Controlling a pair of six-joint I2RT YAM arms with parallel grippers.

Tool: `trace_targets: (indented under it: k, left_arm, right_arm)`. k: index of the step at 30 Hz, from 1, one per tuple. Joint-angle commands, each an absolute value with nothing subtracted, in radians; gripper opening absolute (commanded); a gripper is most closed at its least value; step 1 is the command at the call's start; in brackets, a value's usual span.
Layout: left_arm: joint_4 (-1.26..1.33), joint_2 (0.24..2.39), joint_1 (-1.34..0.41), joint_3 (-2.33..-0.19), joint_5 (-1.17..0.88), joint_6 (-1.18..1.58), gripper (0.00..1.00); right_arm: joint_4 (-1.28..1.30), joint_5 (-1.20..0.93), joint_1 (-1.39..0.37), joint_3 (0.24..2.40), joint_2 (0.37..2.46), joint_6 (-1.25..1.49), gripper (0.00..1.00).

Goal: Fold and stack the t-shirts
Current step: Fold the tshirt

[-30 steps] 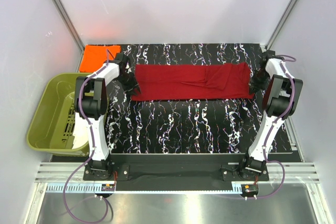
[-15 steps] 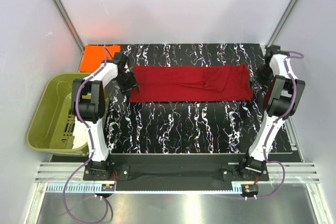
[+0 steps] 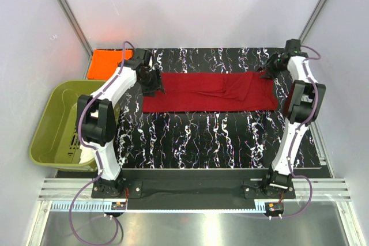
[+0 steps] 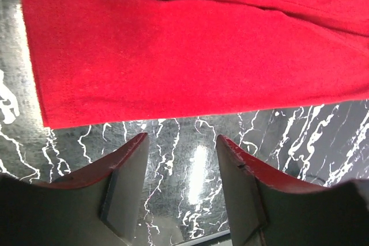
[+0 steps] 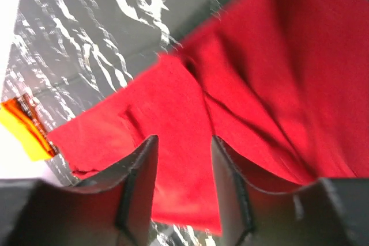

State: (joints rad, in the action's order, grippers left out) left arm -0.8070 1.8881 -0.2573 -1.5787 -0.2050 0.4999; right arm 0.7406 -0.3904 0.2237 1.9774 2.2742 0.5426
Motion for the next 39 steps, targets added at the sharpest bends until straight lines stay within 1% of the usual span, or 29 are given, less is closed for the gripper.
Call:
trace_targets:
  k: [1,3,6,8,12,17,30,38,39]
  left_arm:
    - [-0.761,1.856,-0.262,-1.554,-0.287,0.485,0.54]
    - [-0.746,1.832,-0.271,-1.514,-0.288,0.48,0.53]
    - [-0.732,1.802,-0.29,-1.47,-0.295,0.476,0.53]
    - [-0.733,1.789,-0.291,-1.451,-0.298,0.472,0.52]
    - [-0.741,1.775,-0.291,-1.443,-0.284,0.459,0.52]
    - [-0.736,1.786,-0.291,-1.447,-0.299,0.459,0.52]
    - [-0.75,1.81,-0.29,-1.462,-0.31,0.446,0.52]
    - [-0.753,1.821,-0.281,-1.471,-0.318,0.439,0.52]
    - [-0.752,1.822,-0.278,-1.471,-0.318,0.44,0.53]
  right_arm:
    - [0.552,-0.506,0.193,2.046,2.35,0.565,0.48]
    - [0.551,-0.512,0.183,2.121,2.39,0.558,0.47]
    - [0.616,-0.483,0.179,2.245,2.492,0.545,0.49]
    - [0.652,-0.456,0.179,2.293,2.51,0.522,0.52]
    - [0.673,-0.414,0.178,2.301,2.508,0.469,0.57]
    - [0.716,-0.399,0.176,2.33,2.528,0.419,0.57]
    - [0.738,-0.428,0.164,2.379,2.605,0.367,0.53]
    - [0.73,-0.445,0.152,2.393,2.603,0.362,0.45]
    - [0.736,-0.446,0.152,2.398,2.608,0.361,0.41]
